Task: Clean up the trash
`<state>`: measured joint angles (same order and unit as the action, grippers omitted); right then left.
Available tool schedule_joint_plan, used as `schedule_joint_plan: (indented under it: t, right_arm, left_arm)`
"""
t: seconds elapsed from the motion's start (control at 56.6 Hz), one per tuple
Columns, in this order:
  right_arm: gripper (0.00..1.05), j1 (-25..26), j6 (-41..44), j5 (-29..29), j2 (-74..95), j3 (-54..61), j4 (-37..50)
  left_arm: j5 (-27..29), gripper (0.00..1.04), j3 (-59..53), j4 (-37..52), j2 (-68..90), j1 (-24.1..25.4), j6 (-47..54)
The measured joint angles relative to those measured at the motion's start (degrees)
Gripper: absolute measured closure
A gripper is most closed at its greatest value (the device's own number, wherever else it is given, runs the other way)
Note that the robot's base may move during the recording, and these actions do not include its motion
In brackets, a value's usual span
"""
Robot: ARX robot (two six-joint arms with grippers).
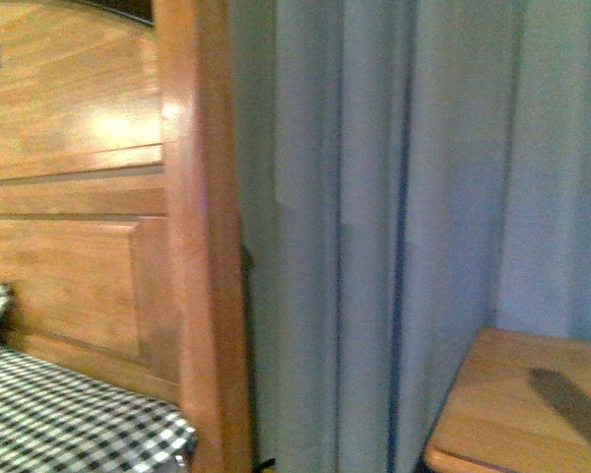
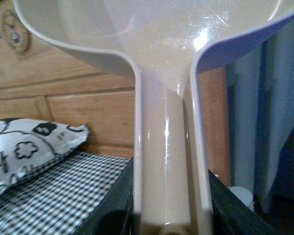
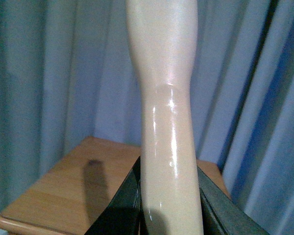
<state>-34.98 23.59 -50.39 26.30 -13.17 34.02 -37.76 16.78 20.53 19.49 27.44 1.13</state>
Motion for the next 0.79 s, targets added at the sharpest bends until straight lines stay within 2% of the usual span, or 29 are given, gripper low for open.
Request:
schedule_joint_plan:
  t: [0.795]
  right_arm:
    - [0.84, 0.0, 0.0, 0.4, 0.0, 0.3, 0.0]
  left_arm:
    - [0.2, 0.78, -0.1, 0.0, 0.0, 0.1, -0.2]
